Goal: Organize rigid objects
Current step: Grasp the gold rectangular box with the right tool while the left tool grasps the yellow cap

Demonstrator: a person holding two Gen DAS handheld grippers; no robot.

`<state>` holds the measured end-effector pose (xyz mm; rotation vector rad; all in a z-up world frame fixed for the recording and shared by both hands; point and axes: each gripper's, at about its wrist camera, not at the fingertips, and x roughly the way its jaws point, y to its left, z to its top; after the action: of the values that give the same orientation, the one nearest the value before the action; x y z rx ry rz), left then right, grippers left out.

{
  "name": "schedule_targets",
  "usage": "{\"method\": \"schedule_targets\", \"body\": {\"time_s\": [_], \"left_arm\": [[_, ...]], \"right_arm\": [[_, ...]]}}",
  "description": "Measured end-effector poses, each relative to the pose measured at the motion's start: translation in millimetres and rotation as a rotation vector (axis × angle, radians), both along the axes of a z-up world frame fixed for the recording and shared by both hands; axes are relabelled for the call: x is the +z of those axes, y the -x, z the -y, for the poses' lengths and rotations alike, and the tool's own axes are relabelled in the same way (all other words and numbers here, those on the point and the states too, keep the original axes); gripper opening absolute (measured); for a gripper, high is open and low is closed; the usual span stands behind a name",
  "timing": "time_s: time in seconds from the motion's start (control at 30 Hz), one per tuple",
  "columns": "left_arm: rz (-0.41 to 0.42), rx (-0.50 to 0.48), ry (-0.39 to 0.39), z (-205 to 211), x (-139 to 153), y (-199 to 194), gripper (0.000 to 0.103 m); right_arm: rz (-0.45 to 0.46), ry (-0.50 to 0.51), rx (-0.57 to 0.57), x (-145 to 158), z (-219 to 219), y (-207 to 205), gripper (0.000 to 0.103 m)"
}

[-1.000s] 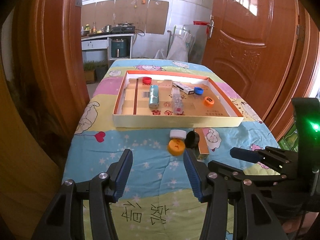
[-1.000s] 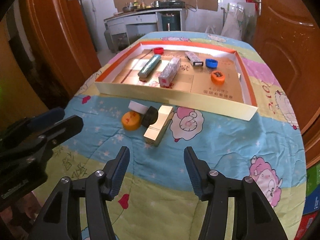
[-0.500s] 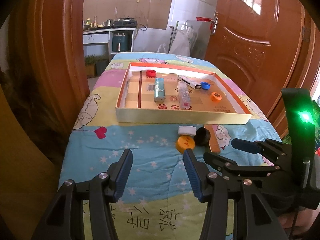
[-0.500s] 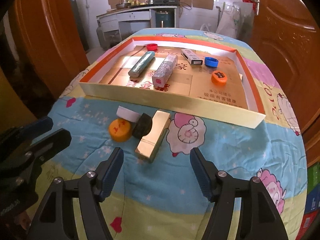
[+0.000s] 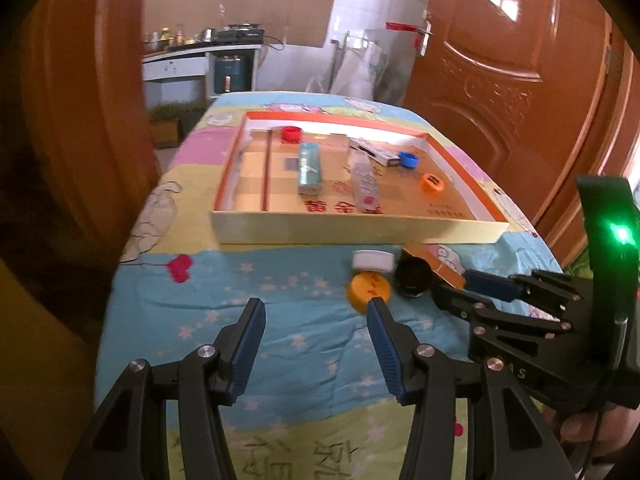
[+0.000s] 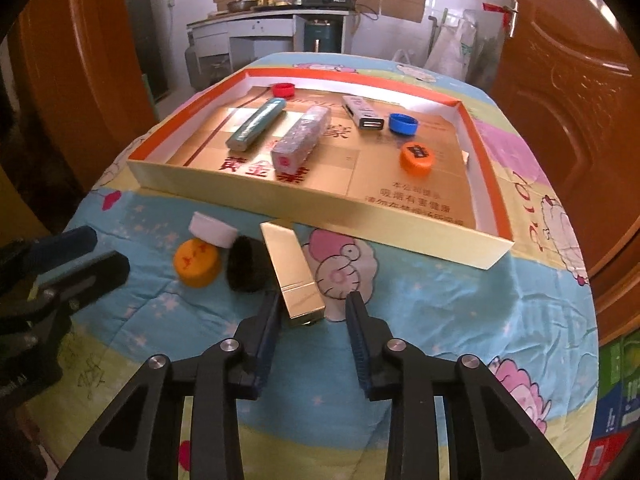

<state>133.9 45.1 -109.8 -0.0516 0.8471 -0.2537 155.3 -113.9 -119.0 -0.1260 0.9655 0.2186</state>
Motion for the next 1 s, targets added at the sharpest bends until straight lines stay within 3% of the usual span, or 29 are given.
{"method": "schedule_targets", "body": {"time_s": [0.23, 0.53, 0.7, 0.9, 0.93, 0.97, 1.0], "left_arm": [[-0.023, -0.069, -0.046, 23.3, -8.1, -16.6, 0.051], [-0.069, -0.137, -0.037, 27.0, -19.4, -33.6, 0.052], [-0.048, -0.211, -0.131, 44.8, -22.2, -32.2, 0.052], [-0.045, -0.227, -0.118, 49.7, -23.0, -40.8, 0.052], [-0.045, -0.224, -0.115, 49.3, -22.7, -41.9, 0.048], [-0.043, -0.216, -0.115, 48.4, -22.3, -41.9, 0.036], [-0.042, -0.208, -0.117, 46.8, -21.7, -41.7, 0.03]], "right_arm": [[0.01, 0.024, 0.064, -1.8, -9.6, -9.5, 0.033], [0.019, -0.005, 0.157, -3.6, -6.5, -21.6, 0.033], [0.017, -0.01, 0.207, -3.8, -2.5, -22.7, 0.024], [0.021, -0.007, 0.227, -4.1, 0.2, -20.4, 0.019], [0.023, -0.009, 0.224, -3.8, 1.2, -19.5, 0.018], [0.022, -0.013, 0.221, -3.5, 2.8, -18.8, 0.018], [0.021, -0.021, 0.215, -3.2, 5.3, -17.5, 0.018]]}}
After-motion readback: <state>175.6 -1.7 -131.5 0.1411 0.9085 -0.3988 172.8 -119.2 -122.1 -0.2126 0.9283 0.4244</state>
